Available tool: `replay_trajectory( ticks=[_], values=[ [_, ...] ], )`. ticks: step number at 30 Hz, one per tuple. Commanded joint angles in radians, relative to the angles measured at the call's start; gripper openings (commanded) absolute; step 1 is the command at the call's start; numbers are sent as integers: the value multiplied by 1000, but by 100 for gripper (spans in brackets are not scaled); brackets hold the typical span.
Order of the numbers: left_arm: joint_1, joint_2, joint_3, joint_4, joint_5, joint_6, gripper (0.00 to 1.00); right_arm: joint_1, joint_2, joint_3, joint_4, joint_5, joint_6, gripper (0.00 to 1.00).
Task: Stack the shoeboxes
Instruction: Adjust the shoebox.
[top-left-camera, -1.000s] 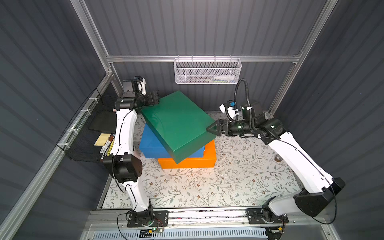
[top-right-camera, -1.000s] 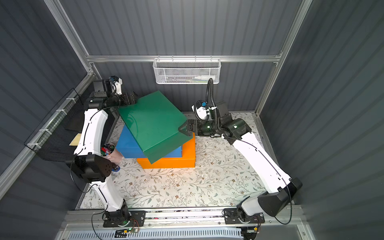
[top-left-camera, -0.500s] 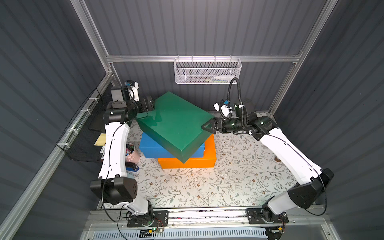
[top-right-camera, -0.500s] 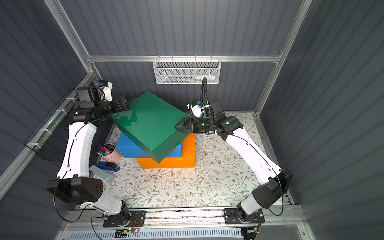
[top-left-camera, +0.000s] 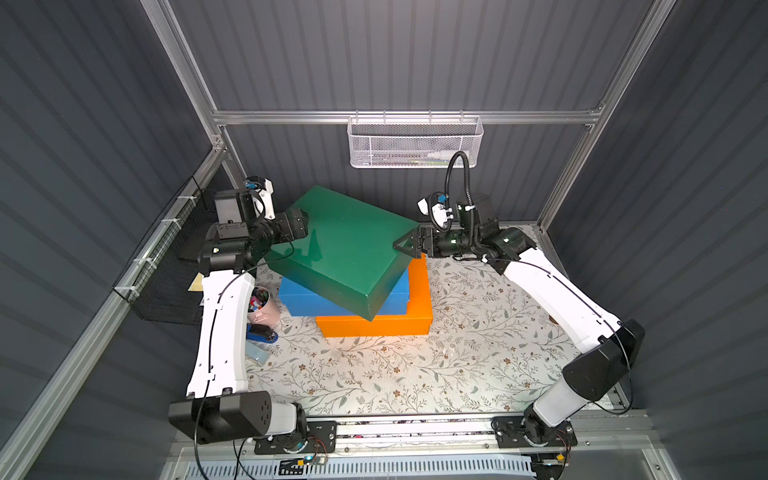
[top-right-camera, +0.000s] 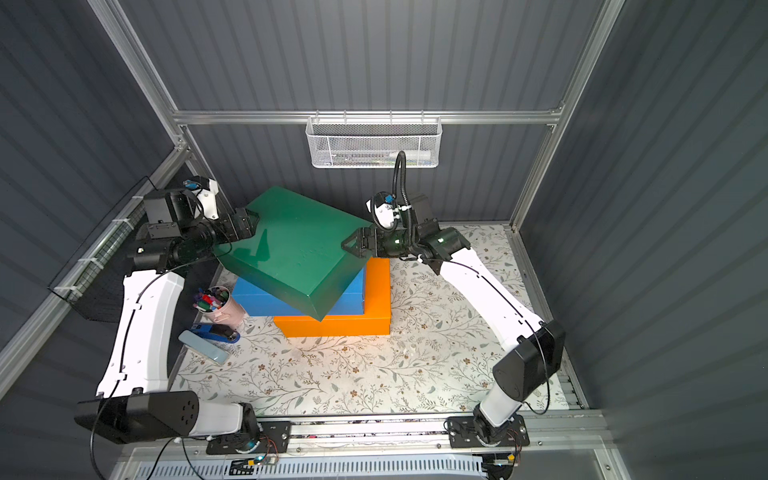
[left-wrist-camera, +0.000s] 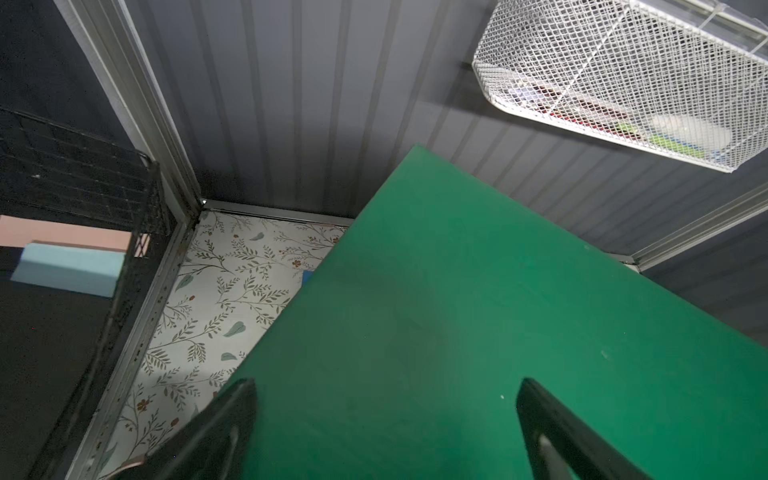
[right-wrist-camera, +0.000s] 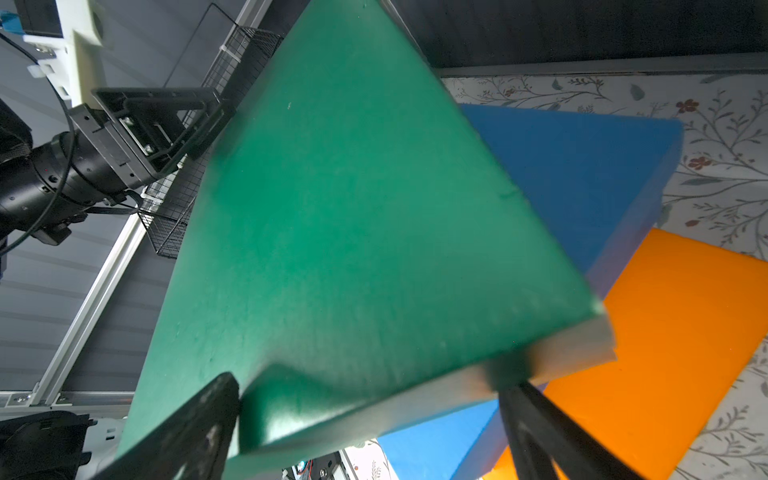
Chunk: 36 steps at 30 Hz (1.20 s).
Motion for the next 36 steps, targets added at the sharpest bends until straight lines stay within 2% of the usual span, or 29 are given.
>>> replay_trajectory(
  ticks=[1,4,7,10,17,19,20,21,30,36],
  values=[
    [-3,-9,64,-35,-45,-16,100,-5,14,27,24,-6,-4,99],
    [-3,27,163,-43,-41,-19,100,-11,18,25,24,-5,-4,99],
    [-3,81,227,-70,-123,-1,100,-10,18,23,28,-4,-1,99],
    [-3,133,248,-77,-186,20,100,-10,18,21,26,-2,-3,99],
    [-3,243,279,-83,-227,32,100,-24,19,13,24,-8,-10,99],
    [-3,268,296,-89,-284,59,100,-28,23,15,27,-18,-12,99],
    [-5,277,307,-97,-373,57,100,-30,27,18,26,-21,-13,99],
    [-7,283,313,-102,-383,57,100,-31,28,19,28,-24,-14,99],
    [-8,232,221,-120,-336,52,100,-47,64,47,38,-56,-18,99],
    [-7,162,128,-139,-206,36,100,-53,104,87,44,-73,-15,99]
  ],
)
